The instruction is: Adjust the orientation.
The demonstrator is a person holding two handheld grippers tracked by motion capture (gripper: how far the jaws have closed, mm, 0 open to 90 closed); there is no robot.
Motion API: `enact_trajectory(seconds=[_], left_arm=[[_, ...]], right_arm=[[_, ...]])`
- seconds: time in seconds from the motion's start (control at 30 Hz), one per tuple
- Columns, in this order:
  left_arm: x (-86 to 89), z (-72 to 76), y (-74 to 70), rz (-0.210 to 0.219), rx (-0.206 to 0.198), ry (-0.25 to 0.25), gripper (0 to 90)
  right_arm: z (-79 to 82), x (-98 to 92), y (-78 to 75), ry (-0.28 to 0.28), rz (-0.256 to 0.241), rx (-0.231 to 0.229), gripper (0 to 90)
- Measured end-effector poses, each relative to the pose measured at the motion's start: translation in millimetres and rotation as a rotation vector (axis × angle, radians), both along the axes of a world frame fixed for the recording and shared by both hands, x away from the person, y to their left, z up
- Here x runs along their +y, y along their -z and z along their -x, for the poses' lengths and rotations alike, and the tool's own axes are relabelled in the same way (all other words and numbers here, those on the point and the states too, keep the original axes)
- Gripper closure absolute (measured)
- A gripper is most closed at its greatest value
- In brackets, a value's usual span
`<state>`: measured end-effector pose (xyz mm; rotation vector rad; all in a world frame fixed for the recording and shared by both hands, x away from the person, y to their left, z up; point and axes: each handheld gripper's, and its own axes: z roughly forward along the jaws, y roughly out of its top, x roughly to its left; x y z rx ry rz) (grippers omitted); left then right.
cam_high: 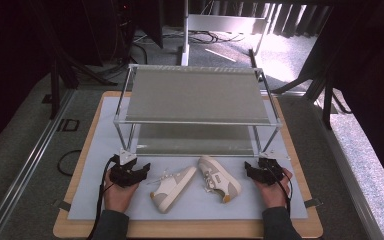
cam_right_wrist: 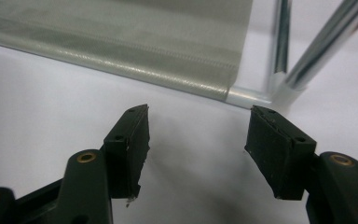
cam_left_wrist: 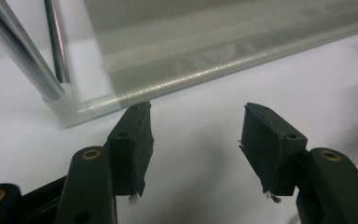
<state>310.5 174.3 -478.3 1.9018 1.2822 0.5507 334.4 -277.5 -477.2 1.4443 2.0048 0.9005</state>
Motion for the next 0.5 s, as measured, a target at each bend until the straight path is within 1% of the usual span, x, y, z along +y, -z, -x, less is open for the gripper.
enact_trajectory(seconds=[0.03,0.07,0.1,0.13,0.17,0.2,0.23,0.27,0.3,0.4,0.5], left_arm=[[1.0,0.4,-0.2,0.016,-0.005,0.006,42.4],[1.2,1.2,-0.5,0.024,-0.012,0.002,42.4],[1.2,1.2,-0.5,0.024,-0.012,0.002,42.4],[2.5,2.2,-2.4,0.036,-0.012,0.012,42.4],[3.1,2.8,-3.6,0.045,-0.011,0.017,42.5],[3.1,2.8,-3.6,0.045,-0.011,0.017,42.6],[3.5,4.2,-5.1,0.047,-0.024,0.022,42.6],[3.8,5.1,-6.3,0.046,-0.028,0.029,42.7],[3.8,6.5,-7.6,0.043,-0.035,0.033,42.7],[4.1,7.9,-9.0,0.065,-0.036,0.047,42.7],[2.8,8.8,-9.8,0.063,-0.036,0.058,42.6]], right_arm=[[1.9,-0.3,-1.4,0.0,0.004,-0.012,38.6],[4.2,-0.6,-3.0,0.001,0.005,-0.028,38.6],[4.2,-0.6,-3.0,0.001,0.005,-0.028,38.6],[7.7,-1.1,-5.0,-0.003,0.004,-0.053,38.7],[9.3,-1.3,-5.5,-0.005,0.002,-0.065,39.5],[9.3,-1.3,-5.5,-0.005,0.002,-0.065,39.5],[10.9,-1.4,-5.9,-0.007,0.0,-0.075,40.0],[13.2,-1.0,-6.4,-0.001,0.009,-0.084,40.4],[13.9,-0.7,-6.4,-0.001,0.012,-0.085,40.7],[15.4,0.3,-5.7,-0.005,0.017,-0.084,40.8],[16.4,-0.1,-5.6,-0.007,0.016,-0.084,40.8]])
